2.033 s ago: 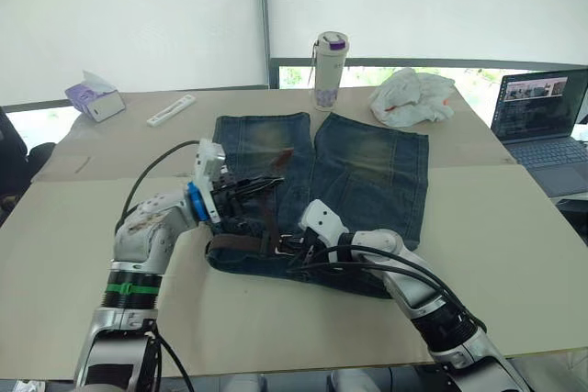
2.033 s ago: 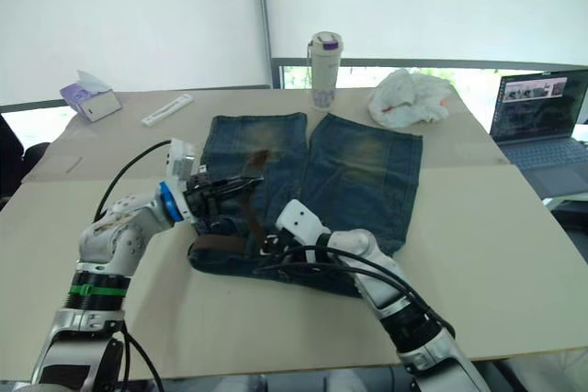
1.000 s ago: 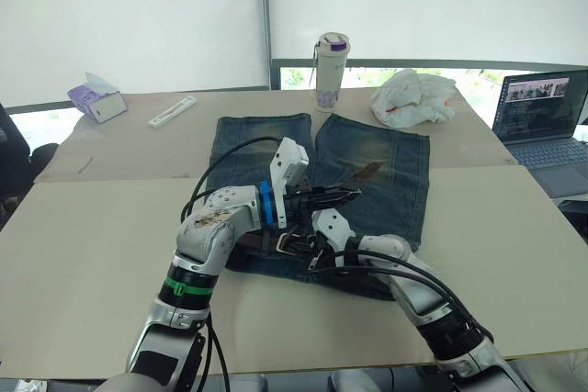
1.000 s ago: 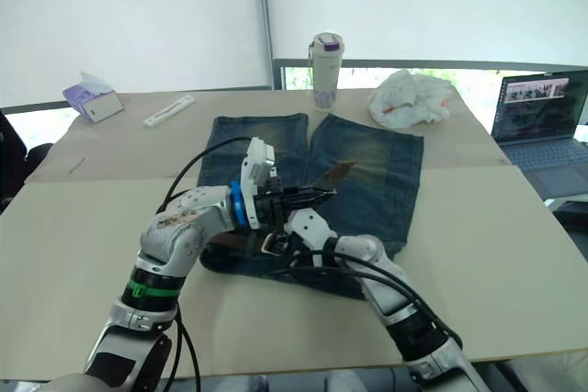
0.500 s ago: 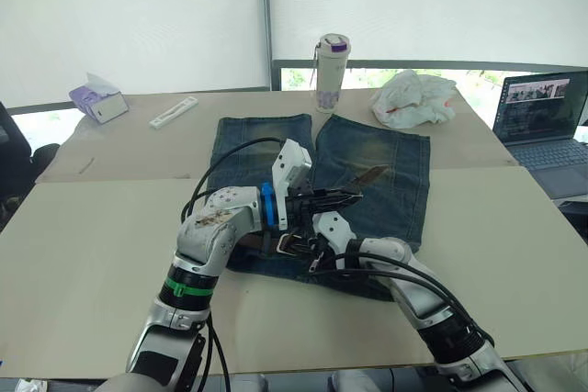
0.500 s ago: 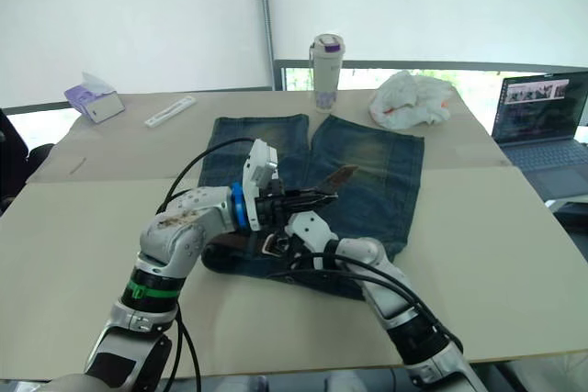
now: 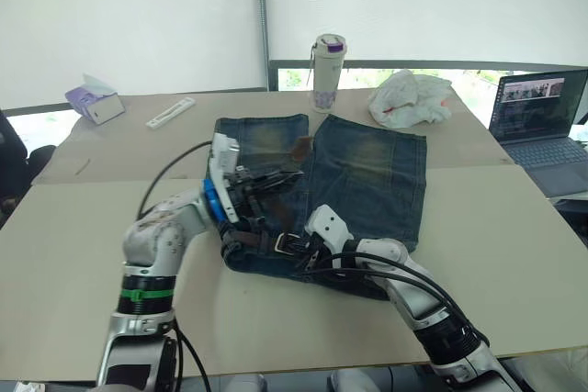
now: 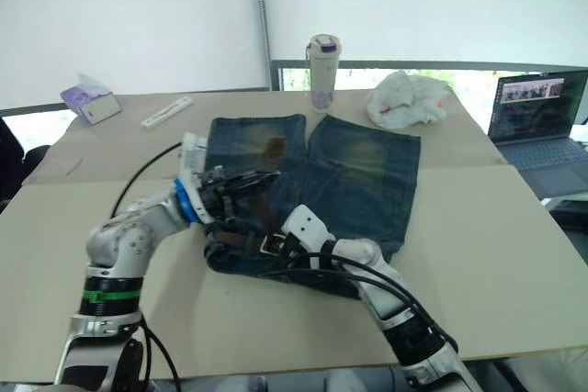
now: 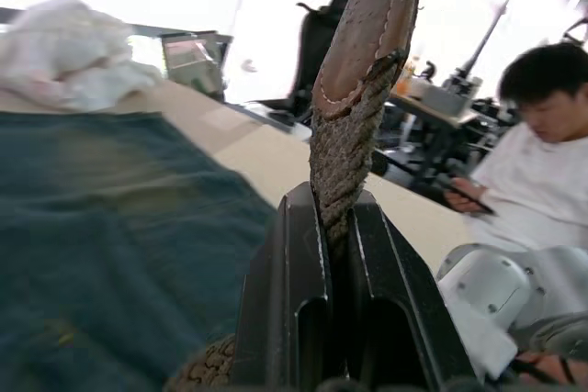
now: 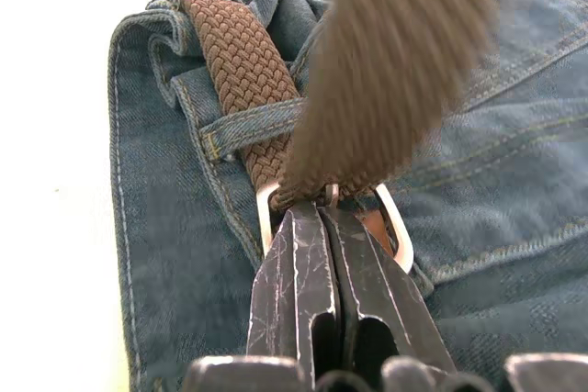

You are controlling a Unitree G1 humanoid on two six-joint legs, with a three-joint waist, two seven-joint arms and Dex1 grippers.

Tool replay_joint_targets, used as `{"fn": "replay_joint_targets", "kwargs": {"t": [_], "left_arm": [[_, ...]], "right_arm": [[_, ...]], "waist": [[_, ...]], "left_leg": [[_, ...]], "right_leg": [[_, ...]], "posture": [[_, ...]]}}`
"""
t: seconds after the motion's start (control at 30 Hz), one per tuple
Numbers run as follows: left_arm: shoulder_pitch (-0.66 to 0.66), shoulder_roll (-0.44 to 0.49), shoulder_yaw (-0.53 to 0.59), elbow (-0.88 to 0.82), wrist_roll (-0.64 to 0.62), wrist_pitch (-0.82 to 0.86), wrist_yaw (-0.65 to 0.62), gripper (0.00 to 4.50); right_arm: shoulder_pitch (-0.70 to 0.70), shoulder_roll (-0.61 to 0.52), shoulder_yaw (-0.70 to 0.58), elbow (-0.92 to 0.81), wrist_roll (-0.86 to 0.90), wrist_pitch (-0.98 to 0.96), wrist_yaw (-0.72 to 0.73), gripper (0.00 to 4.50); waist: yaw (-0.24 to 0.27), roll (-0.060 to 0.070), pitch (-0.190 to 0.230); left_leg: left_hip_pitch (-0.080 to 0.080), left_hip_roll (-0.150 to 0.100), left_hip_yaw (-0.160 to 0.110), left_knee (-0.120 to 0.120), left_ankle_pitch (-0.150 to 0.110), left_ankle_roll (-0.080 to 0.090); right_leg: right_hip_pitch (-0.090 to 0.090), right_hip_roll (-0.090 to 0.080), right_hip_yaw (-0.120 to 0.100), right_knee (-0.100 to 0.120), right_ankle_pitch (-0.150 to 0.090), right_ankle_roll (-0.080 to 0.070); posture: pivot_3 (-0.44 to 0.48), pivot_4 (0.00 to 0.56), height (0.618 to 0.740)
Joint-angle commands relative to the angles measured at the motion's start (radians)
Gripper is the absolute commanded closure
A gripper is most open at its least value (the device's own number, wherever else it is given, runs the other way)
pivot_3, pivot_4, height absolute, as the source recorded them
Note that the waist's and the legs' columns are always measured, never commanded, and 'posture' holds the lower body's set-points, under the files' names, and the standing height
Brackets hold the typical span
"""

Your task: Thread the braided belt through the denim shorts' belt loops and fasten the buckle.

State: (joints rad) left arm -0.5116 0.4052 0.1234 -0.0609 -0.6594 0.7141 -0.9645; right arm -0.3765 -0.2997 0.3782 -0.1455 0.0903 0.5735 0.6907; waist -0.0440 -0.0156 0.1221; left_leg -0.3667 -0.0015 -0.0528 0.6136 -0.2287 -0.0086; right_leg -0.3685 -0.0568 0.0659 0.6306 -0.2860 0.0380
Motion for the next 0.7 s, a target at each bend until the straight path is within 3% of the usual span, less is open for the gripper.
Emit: {"fn": "replay_joint_targets", "kwargs": {"t": [0.03,0.3,0.7], "left_arm": [[0.018,0.031,0.022,0.002,-0.010,-0.032,-0.016,4.50],[0.035,0.076,0.069,0.098,0.015,-0.097,0.004,4.50],[0.046,0.144,0.059,0.271,0.082,-0.202,-0.075,4.50]], "right_arm": [[0.025,-0.003,0.031,0.034,-0.014,0.039,-0.006,4.47],[0.025,-0.007,0.034,0.035,-0.016,0.037,-0.010,4.47],[0.001,-0.013,0.021,0.023,-0.022,0.022,-0.023,4.47]], "waist": [[0.002,0.000,0.000],[0.001,0.000,0.000],[0.001,-0.001,0.000]], "left_leg": [[0.000,0.000,0.000,0.000,0.000,0.000],[0.000,0.000,0.000,0.000,0.000,0.000],[-0.001,0.000,0.000,-0.001,0.000,0.000]], "right_leg": [[0.000,-0.001,0.000,0.000,0.000,0.000],[0.000,-0.001,0.000,0.000,0.000,0.000],[-0.001,-0.001,-0.001,0.000,0.000,0.000]], "posture": [[0.000,0.150,0.740],[0.000,0.150,0.740],[0.000,0.150,0.740]]}}
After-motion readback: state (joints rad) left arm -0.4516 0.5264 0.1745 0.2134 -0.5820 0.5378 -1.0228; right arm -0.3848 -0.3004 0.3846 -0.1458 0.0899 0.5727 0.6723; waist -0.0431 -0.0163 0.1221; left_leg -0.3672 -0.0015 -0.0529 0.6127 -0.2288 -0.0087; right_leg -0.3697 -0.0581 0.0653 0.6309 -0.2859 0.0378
